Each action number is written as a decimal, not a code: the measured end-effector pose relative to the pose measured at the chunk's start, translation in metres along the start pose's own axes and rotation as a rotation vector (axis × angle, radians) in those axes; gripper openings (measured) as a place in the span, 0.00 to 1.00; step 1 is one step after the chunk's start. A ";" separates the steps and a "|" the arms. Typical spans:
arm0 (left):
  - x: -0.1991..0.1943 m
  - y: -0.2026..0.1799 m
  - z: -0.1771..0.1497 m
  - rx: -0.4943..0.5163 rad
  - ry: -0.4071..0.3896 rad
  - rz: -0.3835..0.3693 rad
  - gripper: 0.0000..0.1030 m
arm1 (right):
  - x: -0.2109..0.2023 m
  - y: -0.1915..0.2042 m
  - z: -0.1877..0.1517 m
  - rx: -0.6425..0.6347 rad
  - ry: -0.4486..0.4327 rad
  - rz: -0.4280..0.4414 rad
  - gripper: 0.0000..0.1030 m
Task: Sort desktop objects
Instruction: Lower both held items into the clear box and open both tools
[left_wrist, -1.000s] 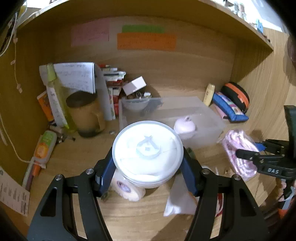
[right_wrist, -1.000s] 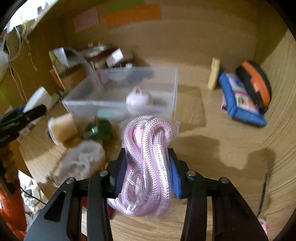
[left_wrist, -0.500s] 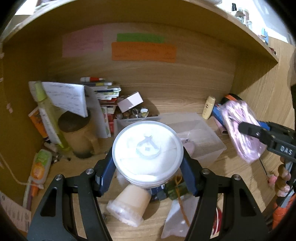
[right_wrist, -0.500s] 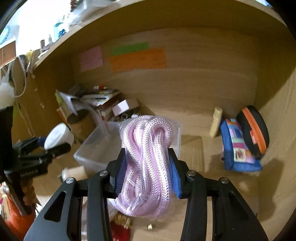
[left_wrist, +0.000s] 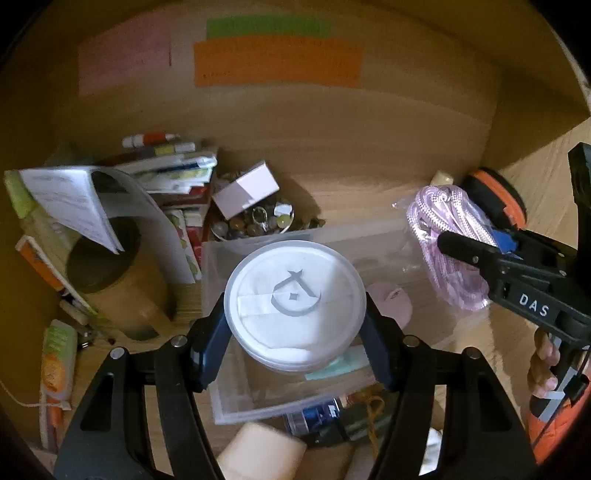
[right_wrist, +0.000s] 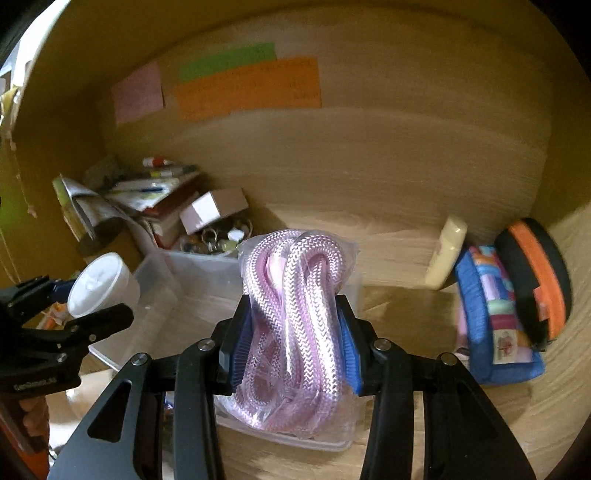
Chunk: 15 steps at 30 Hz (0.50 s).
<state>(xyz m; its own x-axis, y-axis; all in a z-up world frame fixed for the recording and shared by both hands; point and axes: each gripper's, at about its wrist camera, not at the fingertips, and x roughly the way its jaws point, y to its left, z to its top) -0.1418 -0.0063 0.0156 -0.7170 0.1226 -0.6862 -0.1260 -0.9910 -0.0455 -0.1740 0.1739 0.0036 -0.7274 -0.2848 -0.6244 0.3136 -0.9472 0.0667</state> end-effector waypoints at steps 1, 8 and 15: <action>0.006 0.001 0.000 -0.002 0.011 -0.004 0.63 | 0.004 -0.001 -0.001 0.000 0.007 -0.004 0.38; 0.038 0.007 -0.001 -0.017 0.069 -0.005 0.63 | 0.023 -0.007 -0.007 -0.005 0.045 -0.007 0.38; 0.048 0.001 -0.005 0.015 0.128 -0.013 0.63 | 0.033 -0.003 -0.012 -0.056 0.077 -0.053 0.38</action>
<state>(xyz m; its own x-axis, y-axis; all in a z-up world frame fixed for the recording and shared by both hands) -0.1729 -0.0013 -0.0207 -0.6217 0.1270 -0.7728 -0.1458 -0.9883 -0.0451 -0.1920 0.1692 -0.0263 -0.6957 -0.2199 -0.6838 0.3106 -0.9505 -0.0104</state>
